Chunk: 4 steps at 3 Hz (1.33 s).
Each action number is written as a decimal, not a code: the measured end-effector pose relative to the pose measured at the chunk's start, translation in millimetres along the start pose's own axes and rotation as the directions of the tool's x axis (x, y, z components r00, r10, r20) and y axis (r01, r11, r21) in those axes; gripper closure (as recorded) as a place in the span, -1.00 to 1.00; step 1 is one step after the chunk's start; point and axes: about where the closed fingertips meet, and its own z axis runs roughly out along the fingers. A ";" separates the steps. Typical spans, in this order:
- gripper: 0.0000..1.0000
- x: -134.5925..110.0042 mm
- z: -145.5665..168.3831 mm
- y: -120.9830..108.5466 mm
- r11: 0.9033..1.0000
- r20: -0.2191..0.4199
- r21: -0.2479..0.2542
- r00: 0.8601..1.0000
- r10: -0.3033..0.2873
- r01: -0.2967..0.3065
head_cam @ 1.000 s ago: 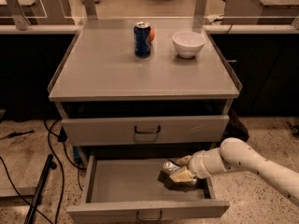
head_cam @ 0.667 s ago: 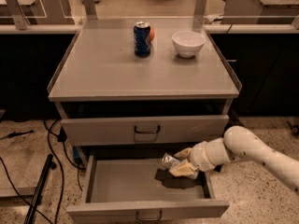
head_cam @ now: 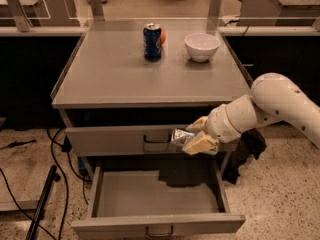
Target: Pick redbull can from middle drawer and place on counter
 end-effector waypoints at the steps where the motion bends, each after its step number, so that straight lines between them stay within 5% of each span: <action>1: 1.00 0.0 0.0 0.0 1.000 0.000 0.000 1.000 0.000 0.000; 4: 1.00 -97.0 -66.6 -17.8 0.993 -0.130 0.056 0.986 -0.100 0.108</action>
Offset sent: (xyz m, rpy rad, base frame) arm 0.0026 0.0109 0.0805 -0.0889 -0.0320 0.0072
